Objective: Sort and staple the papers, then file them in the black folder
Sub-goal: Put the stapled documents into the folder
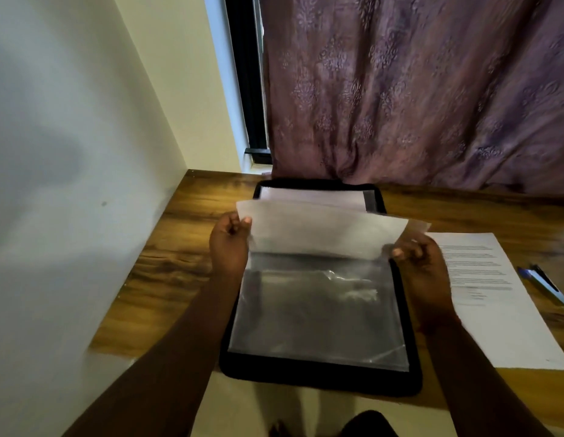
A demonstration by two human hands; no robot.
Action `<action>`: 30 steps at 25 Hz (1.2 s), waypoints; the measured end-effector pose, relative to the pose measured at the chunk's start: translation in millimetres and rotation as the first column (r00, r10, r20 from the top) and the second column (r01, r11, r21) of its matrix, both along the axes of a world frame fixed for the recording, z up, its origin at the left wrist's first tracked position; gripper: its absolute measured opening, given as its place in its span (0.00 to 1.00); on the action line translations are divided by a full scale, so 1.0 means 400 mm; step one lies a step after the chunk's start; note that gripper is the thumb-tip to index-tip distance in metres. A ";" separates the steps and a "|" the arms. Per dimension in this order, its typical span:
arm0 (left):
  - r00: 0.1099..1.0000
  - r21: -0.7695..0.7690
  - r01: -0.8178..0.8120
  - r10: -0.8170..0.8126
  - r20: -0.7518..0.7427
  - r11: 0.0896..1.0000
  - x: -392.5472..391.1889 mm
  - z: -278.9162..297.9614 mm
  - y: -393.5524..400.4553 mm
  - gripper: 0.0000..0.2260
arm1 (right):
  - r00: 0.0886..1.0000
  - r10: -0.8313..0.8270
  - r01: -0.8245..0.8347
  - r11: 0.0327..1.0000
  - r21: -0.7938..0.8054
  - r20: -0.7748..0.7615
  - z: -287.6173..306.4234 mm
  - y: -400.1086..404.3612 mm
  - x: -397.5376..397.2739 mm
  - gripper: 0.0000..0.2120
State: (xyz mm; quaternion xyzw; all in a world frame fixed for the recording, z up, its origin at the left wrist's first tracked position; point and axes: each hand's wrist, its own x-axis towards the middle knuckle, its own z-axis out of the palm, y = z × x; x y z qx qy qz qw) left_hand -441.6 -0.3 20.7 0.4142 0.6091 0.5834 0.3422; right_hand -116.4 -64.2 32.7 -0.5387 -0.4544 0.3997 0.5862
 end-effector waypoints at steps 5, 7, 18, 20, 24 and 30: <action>0.999 -0.055 -0.021 0.023 0.048 0.998 0.028 0.004 0.160 0.04 | 0.946 -0.173 0.222 0.962 -0.160 0.272 -0.073 0.127 0.006 0.04; 0.998 -0.142 -0.053 0.057 0.018 0.988 0.022 -0.012 0.216 0.04 | 0.940 -0.211 0.266 0.945 -0.188 0.268 -0.072 0.210 -0.003 0.04; 0.323 -0.493 0.260 -0.556 -0.766 0.830 0.008 -0.202 0.256 0.28 | 0.379 0.213 0.175 0.939 -0.295 0.901 -0.235 0.413 -0.039 0.32; 0.220 -0.533 0.202 -0.568 -0.793 0.822 0.031 -0.241 0.232 0.26 | 0.199 0.280 0.092 0.949 -0.303 0.939 -0.273 0.390 -0.048 0.29; 0.158 -0.546 0.145 -0.564 -0.811 0.825 0.043 -0.234 0.231 0.26 | 0.120 0.381 0.099 0.914 -0.393 0.917 -0.276 0.390 -0.041 0.29; 0.068 -0.534 0.226 -0.560 -0.826 0.815 0.085 -0.209 0.163 0.28 | 0.166 0.336 0.122 0.926 -0.357 0.927 -0.255 0.300 -0.051 0.32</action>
